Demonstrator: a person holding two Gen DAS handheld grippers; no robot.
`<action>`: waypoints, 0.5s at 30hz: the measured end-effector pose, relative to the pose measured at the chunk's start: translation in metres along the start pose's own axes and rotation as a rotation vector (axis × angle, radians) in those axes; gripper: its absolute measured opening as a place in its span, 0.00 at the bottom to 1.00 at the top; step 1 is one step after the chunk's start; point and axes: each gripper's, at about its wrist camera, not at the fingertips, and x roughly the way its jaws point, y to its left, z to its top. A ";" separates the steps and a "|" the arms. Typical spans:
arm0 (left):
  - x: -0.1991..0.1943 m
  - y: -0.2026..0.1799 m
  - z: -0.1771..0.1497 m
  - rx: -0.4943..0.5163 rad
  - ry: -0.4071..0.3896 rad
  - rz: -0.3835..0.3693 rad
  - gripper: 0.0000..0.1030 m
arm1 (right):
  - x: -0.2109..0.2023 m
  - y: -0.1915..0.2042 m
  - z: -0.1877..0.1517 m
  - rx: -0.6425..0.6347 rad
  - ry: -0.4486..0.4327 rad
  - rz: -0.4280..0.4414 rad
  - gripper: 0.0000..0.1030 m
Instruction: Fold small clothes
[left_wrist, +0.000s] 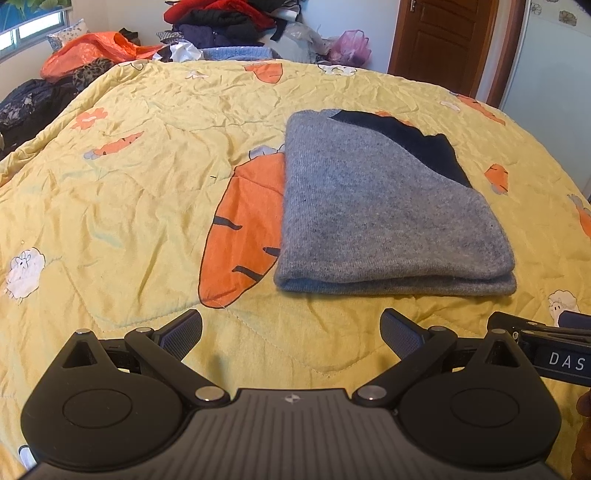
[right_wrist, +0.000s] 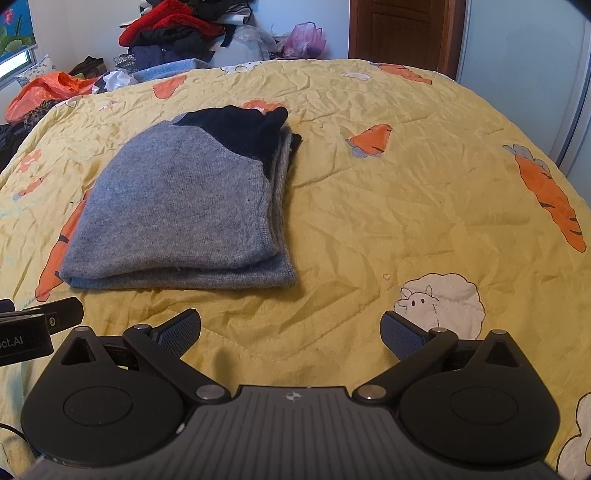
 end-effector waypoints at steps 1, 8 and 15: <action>0.000 0.000 0.000 0.001 0.001 0.000 1.00 | 0.000 0.000 0.000 0.000 0.001 0.000 1.00; 0.001 0.001 -0.001 0.000 0.005 0.002 1.00 | 0.001 0.000 0.000 0.002 0.004 0.003 1.00; 0.002 0.000 -0.002 0.001 0.005 0.002 1.00 | 0.002 0.001 -0.002 0.004 0.011 0.005 1.00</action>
